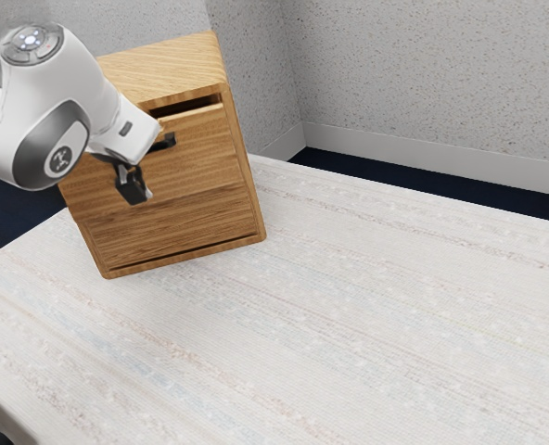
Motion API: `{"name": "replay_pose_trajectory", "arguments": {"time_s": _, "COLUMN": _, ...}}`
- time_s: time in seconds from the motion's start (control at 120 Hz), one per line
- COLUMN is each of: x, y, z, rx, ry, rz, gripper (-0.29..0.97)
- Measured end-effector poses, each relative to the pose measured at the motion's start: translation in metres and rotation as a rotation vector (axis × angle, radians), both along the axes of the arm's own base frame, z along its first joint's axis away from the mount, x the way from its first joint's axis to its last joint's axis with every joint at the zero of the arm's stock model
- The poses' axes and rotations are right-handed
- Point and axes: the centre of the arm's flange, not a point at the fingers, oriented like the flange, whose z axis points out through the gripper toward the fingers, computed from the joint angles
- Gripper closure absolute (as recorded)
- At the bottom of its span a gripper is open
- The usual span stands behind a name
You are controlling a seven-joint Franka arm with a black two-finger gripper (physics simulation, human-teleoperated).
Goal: Pull the drawer handle with one arm to open the drawer
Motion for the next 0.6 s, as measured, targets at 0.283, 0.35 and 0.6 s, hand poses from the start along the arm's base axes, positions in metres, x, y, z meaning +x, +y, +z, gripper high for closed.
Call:
{"name": "replay_pose_trajectory", "arguments": {"time_s": 0.283, "x": -0.011, "y": -0.016, "z": -0.004, "rx": -0.013, "ry": 0.009, "rz": -0.029, "gripper": 0.00}}
{"name": "replay_pose_trajectory", "arguments": {"time_s": 0.35, "x": -0.013, "y": -0.017, "z": -0.005, "rx": -0.020, "ry": 0.013, "rz": -0.030, "gripper": 0.00}}
{"name": "replay_pose_trajectory", "arguments": {"time_s": 0.6, "x": -0.024, "y": -0.029, "z": -0.005, "rx": -0.040, "ry": 0.019, "rz": -0.048, "gripper": 0.00}}
